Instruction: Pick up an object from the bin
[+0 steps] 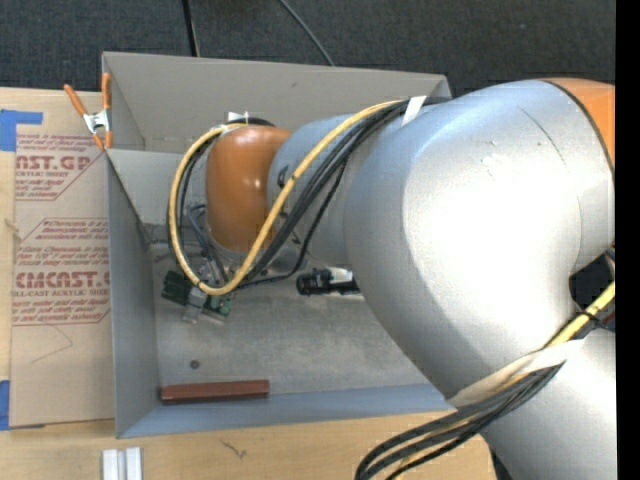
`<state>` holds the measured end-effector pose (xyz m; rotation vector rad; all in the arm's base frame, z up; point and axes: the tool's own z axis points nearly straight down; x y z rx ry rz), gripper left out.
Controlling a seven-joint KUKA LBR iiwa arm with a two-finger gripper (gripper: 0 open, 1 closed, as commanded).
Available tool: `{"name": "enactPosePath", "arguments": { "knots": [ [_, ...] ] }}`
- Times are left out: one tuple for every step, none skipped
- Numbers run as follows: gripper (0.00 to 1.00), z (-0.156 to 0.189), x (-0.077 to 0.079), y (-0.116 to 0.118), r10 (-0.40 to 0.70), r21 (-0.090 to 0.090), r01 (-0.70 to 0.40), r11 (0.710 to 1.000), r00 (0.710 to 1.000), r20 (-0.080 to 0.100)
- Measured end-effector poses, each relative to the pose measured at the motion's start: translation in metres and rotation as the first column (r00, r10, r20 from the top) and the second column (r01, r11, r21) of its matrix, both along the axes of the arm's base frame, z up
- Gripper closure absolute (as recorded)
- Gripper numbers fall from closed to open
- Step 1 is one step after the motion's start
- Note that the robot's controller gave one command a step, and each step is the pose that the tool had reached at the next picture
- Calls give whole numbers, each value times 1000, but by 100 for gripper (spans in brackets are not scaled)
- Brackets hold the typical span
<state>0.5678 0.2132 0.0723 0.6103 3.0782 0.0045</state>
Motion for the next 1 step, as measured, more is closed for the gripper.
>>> {"name": "enactPosePath", "arguments": {
  "knots": [
    [100,0,0,0,0,0,0,1000,1000,0]
  ]
}}
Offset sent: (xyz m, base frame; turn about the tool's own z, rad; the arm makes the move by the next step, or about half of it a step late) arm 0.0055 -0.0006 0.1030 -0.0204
